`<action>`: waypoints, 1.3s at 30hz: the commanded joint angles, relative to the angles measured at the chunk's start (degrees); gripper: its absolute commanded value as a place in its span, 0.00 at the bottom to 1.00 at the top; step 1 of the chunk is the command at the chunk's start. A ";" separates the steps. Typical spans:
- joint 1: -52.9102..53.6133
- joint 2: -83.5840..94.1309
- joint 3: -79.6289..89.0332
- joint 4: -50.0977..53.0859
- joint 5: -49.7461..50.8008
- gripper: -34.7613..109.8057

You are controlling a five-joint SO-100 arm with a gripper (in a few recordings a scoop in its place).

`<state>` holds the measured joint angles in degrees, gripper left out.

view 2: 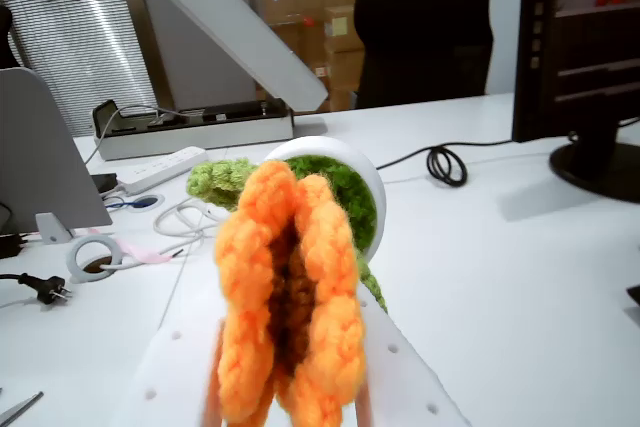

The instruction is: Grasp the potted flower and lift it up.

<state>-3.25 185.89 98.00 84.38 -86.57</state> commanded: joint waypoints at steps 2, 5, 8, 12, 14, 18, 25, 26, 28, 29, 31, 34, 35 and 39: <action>-1.32 1.23 0.44 -0.44 -1.05 0.24; -1.76 2.72 0.97 -0.35 -1.58 0.24; -1.85 3.08 0.88 0.53 -2.02 0.24; -1.67 3.08 0.70 0.18 -2.46 0.24; -1.67 3.08 0.70 0.00 -2.64 0.24; -1.58 3.08 0.62 -0.09 -2.99 0.24; -1.49 3.08 0.62 -0.09 -3.08 0.24; -1.49 3.08 0.62 -0.09 -3.08 0.24; -1.49 3.08 0.62 -0.09 -3.16 0.24; -1.49 3.08 0.62 -0.09 -3.16 0.24; -1.49 3.08 0.62 -0.09 -3.25 0.24; -1.49 3.08 0.70 -0.09 -3.34 0.24; -1.49 3.08 0.70 -0.09 -3.34 0.24; -1.49 3.08 0.88 -0.09 -3.43 0.24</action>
<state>-3.87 188.17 98.35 84.38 -89.56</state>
